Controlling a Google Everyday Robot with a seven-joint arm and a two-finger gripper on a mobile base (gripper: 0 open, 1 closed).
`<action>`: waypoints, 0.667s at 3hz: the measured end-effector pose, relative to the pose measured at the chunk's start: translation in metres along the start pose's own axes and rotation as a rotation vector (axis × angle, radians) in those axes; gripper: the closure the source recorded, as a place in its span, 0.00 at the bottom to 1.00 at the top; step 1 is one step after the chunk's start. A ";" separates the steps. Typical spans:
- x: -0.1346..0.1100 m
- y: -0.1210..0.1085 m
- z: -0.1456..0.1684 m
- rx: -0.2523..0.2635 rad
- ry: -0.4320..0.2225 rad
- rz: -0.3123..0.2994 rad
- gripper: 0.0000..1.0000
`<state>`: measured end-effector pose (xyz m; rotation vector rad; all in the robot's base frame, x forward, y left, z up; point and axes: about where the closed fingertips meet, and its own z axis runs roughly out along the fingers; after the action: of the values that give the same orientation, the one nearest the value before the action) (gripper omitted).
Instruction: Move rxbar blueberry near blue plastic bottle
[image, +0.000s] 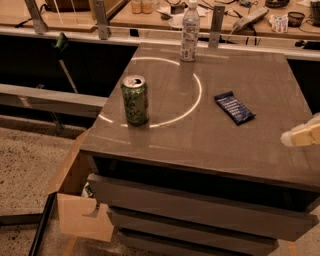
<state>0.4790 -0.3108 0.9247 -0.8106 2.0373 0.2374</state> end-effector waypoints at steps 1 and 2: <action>-0.001 0.001 -0.001 -0.006 0.002 -0.003 0.00; -0.003 0.014 0.008 0.005 -0.045 0.051 0.00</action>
Offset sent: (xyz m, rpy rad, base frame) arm -0.0041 0.0353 -0.0147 0.1683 -0.0371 -0.0893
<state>0.4768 -0.2945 0.9208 -0.7448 2.0175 0.2766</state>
